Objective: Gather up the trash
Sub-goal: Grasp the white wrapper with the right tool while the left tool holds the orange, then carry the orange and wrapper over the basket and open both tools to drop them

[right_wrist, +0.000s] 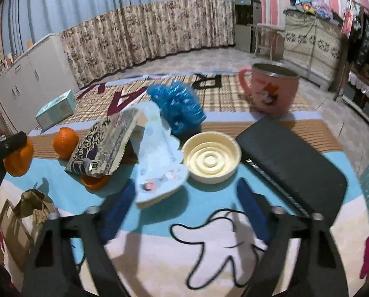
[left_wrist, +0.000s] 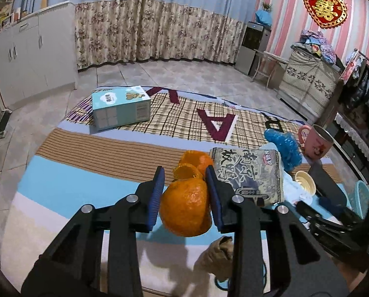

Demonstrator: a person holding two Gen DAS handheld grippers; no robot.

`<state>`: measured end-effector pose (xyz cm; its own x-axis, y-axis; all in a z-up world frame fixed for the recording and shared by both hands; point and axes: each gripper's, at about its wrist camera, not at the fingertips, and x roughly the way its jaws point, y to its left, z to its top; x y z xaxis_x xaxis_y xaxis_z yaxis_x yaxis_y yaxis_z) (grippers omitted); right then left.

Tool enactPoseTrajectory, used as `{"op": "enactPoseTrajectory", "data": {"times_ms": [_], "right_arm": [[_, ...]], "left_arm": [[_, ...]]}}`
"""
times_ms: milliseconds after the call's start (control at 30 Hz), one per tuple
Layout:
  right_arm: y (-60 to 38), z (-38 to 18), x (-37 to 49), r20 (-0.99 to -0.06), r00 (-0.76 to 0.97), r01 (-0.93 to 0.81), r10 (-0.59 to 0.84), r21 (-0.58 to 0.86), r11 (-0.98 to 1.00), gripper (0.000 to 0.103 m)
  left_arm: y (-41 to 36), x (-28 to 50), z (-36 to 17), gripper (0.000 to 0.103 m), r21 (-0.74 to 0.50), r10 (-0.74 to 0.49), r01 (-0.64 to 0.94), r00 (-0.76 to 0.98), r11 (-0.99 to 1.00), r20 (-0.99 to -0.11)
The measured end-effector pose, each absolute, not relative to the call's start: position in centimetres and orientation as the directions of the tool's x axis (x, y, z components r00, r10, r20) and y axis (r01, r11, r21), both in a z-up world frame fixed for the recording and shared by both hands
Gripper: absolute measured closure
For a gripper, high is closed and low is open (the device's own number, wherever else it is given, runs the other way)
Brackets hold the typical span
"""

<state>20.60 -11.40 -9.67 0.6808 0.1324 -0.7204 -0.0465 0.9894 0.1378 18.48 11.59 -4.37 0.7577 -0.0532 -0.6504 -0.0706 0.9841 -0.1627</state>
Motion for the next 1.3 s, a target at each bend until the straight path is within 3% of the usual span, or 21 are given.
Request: {"op": "enactPoseTrajectory", "data": {"times_ms": [233,367,967,1300], "right_arm": [[-9.9,-9.8,20.9,-0.713,0.679,-0.093,0.176,0.154,0.984,0.086],[-10.4,-8.9,20.4,-0.688,0.702,-0.107,0.184,0.154,0.982,0.098],[-18.8,-1.7,15.7,-0.492,0.860,-0.074,0.134,0.139,0.988,0.101],[-24.9,0.7,12.0,-0.423,0.904,0.004,0.061,0.151,0.989,0.101]], "left_arm": [[11.0,18.6,-4.0,0.070,-0.161,-0.065,-0.051,0.764,0.986,-0.642],[10.8,18.6,-4.0,0.070,-0.164,-0.067,-0.051,0.767,0.985,-0.638],[4.6,18.0,-1.7,0.070,-0.121,-0.097,0.032,0.809,0.992,-0.580],[-1.4,17.6,-0.4,0.070,-0.159,-0.191,0.122,0.808,0.980,-0.558]]}}
